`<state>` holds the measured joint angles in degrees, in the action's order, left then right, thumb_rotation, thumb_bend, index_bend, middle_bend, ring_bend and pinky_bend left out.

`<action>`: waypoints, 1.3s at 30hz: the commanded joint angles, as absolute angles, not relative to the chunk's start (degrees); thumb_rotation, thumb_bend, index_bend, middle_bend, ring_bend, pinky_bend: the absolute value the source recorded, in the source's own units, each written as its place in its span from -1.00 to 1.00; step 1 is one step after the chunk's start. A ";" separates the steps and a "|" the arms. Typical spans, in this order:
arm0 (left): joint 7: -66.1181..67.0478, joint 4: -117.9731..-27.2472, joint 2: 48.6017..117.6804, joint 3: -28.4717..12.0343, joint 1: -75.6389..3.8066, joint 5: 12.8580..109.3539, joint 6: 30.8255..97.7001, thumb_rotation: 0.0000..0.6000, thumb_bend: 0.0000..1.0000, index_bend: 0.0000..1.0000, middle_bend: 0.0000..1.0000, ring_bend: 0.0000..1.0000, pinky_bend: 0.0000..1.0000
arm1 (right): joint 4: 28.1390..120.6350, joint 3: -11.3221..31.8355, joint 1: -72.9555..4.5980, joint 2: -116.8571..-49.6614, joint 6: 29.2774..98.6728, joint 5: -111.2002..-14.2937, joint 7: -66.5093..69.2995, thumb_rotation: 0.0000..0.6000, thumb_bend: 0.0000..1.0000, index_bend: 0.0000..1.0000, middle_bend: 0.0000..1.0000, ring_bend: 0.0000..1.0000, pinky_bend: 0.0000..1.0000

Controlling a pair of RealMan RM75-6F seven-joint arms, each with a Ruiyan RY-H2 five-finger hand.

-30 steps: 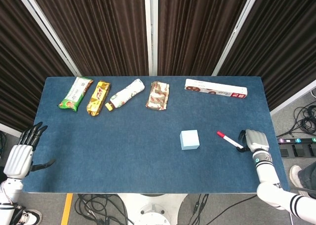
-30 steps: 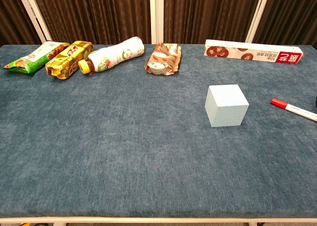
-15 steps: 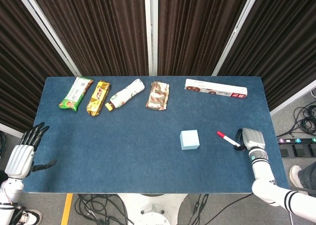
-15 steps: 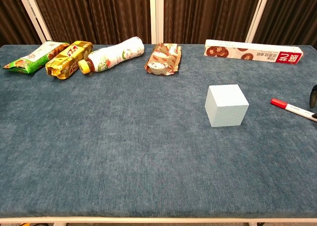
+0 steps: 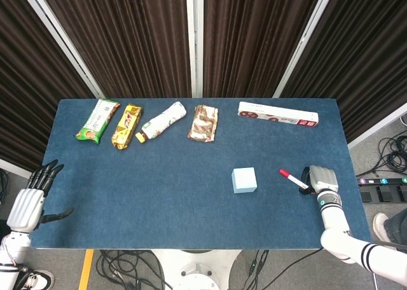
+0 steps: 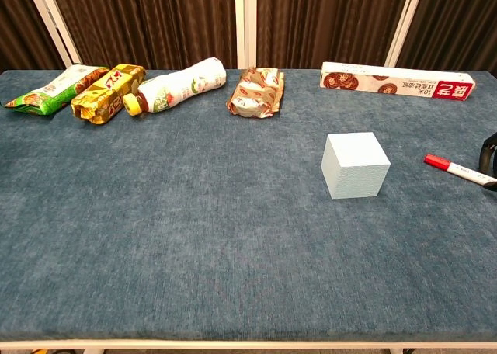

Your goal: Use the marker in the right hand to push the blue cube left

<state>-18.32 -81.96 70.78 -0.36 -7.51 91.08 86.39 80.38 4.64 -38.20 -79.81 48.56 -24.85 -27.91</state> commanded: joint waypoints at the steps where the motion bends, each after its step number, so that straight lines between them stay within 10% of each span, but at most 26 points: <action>1: -18.50 -81.94 70.75 -0.41 -7.53 91.06 86.38 1.00 -0.93 -0.78 -0.96 -1.00 -1.00 | 80.27 4.62 -38.42 -79.82 48.36 -24.59 -28.08 0.96 -0.65 -0.06 -0.01 1.00 1.00; 39: -22.51 -81.57 70.23 0.65 -7.95 92.80 86.65 1.00 -0.92 -0.78 -0.96 -1.00 -1.00 | 79.47 3.91 -39.57 -81.21 51.25 -23.64 -30.56 1.00 -0.35 0.17 0.18 1.00 1.00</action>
